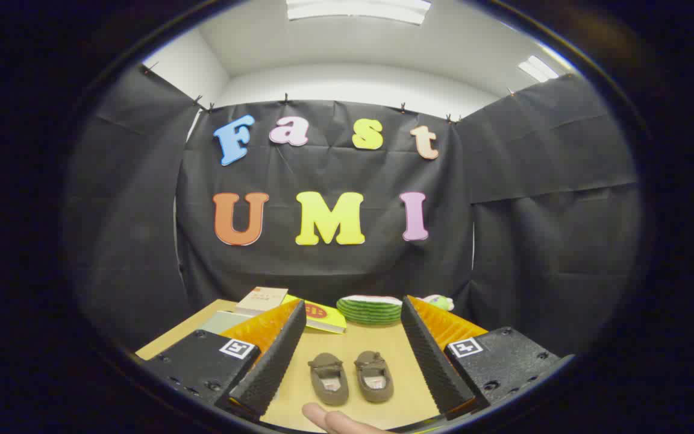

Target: Open the storage box then place both shoes into the box .Put the left shoe in first, then the right shoe, with the right side of both shoes facing outward in a uniform manner.

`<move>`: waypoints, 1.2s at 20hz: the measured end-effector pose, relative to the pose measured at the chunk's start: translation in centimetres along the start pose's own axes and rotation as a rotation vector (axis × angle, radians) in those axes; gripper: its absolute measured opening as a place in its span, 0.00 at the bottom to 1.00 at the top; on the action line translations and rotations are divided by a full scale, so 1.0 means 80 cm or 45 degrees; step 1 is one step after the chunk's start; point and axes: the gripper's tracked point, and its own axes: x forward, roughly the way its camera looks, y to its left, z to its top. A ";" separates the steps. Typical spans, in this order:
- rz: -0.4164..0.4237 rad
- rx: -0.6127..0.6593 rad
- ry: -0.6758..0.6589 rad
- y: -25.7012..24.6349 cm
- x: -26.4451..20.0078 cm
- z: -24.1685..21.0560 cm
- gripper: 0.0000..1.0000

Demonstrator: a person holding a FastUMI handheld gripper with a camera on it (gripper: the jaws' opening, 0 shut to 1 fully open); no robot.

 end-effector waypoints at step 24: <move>-0.001 -0.070 0.200 -0.005 0.074 -0.097 1.00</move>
